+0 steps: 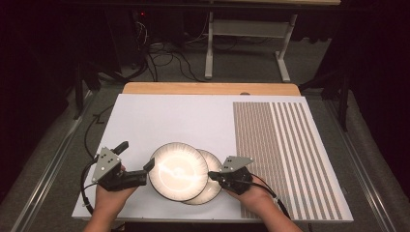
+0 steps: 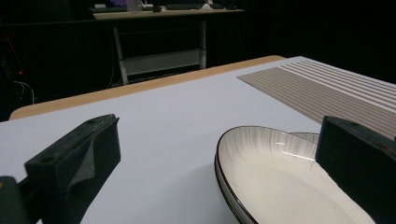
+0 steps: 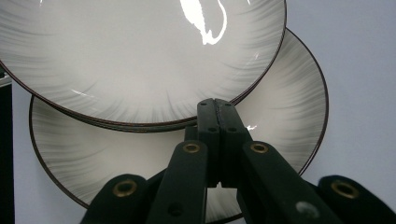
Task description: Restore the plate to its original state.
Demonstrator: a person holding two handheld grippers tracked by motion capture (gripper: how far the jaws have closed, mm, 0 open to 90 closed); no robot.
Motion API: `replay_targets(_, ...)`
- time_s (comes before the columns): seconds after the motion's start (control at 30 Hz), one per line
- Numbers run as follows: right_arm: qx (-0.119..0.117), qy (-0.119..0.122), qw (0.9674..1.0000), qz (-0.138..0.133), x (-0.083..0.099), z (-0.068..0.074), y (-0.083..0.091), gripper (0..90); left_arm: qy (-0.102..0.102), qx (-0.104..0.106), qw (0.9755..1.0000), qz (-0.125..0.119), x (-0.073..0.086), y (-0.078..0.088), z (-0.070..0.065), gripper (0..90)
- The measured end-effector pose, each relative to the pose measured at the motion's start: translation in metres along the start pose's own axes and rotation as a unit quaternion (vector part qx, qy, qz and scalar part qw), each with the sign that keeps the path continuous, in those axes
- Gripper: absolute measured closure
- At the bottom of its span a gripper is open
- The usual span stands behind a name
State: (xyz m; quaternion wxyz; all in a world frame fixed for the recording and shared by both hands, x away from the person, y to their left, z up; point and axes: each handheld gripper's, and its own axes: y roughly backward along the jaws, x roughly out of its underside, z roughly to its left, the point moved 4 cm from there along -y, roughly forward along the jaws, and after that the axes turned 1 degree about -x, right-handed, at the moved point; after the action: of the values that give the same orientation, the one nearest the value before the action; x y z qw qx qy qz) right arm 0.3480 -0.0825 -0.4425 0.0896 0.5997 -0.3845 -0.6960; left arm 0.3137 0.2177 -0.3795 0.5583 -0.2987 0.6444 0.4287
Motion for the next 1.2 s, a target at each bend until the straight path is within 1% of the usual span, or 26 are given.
replay_targets(0.37, 0.002, 0.0, 1.0, 0.001, 0.0001, -0.0001, -0.0002, 90.0, -0.003, -0.004, 1.0, 0.002, 0.0, 0.0006, 0.0006, 0.3)
replay_targets(0.4, 0.002, 0.003, 1.0, 0.002, 0.0003, -0.0007, -0.0001, 90.0, -0.002, -0.004, 1.0, 0.002, -0.0002, 0.0008, 0.001, 0.3)
replay_targets(0.43, 0.002, 0.0, 1.0, 0.001, 0.0001, -0.0001, -0.0002, 90.0, -0.001, -0.004, 1.0, 0.001, -0.0003, 0.0008, 0.0011, 0.3)
replay_targets(0.63, 0.002, 0.0, 1.0, 0.001, 0.0001, -0.0002, -0.0003, 90.0, -0.003, -0.005, 1.0, 0.003, 0.0001, 0.0007, 0.0012, 0.3)
replay_targets(0.7, 0.002, 0.003, 1.0, 0.001, 0.0003, -0.0008, -0.0002, 90.0, -0.002, -0.005, 1.0, 0.003, 0.0002, 0.0007, 0.0012, 0.3)
replay_targets(1.03, 0.002, -0.001, 1.0, 0.002, 0.0001, -0.0002, -0.0003, 90.0, -0.005, -0.008, 0.9999, 0.006, 0.0008, 0.0007, 0.0021, 0.3)
replay_targets(1.2, 0.004, -0.001, 1.0, 0.003, 0.0003, -0.0007, -0.0005, 90.0, -0.003, -0.008, 1.0, 0.005, 0.0006, 0.0012, 0.0027, 0.3)
